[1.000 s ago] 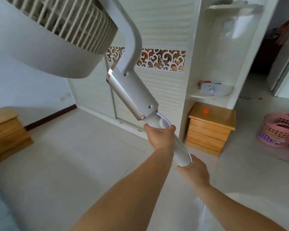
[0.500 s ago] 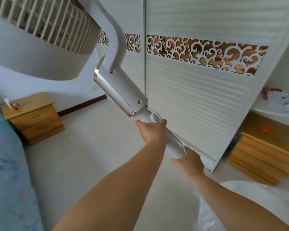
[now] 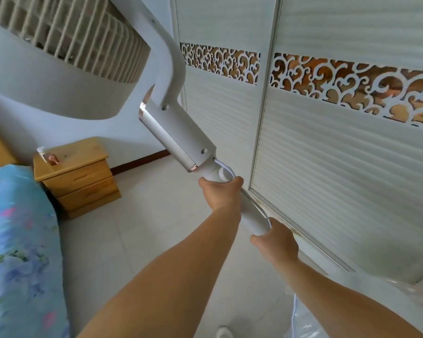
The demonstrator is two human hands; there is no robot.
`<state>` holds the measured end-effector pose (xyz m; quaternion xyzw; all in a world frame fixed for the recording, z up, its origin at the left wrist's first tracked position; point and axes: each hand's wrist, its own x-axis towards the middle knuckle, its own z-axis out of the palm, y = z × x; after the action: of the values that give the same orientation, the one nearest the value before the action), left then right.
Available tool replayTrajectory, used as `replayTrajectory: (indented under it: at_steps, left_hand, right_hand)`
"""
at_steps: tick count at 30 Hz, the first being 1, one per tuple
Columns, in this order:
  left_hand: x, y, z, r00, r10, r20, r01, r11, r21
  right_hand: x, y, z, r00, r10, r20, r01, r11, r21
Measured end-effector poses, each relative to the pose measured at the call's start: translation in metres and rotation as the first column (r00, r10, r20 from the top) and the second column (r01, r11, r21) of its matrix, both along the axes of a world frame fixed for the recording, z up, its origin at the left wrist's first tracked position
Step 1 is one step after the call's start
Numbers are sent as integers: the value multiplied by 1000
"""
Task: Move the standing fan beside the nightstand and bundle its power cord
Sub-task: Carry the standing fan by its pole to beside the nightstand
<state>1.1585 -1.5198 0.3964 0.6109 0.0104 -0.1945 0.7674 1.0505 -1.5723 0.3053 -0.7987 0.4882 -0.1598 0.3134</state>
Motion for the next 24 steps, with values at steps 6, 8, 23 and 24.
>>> replayTrajectory:
  at_steps: [6, 8, 23, 24]
  left_hand:
    - [119, -52, -10, 999, 40, -20, -39, 999, 37]
    - [162, -68, -7, 998, 55, -15, -55, 997, 51]
    - [485, -128, 4, 996, 76, 44, -77, 997, 12]
    - [516, -132, 3, 995, 79, 54, -79, 997, 3]
  right_hand:
    - [121, -55, -13, 999, 50, -2, -49, 997, 52]
    - [167, -72, -11, 998, 65, -1, -64, 996, 69]
    - [498, -132, 0, 993, 91, 81, -99, 989, 106]
    - [528, -135, -2, 992, 81, 94, -91, 990, 108]
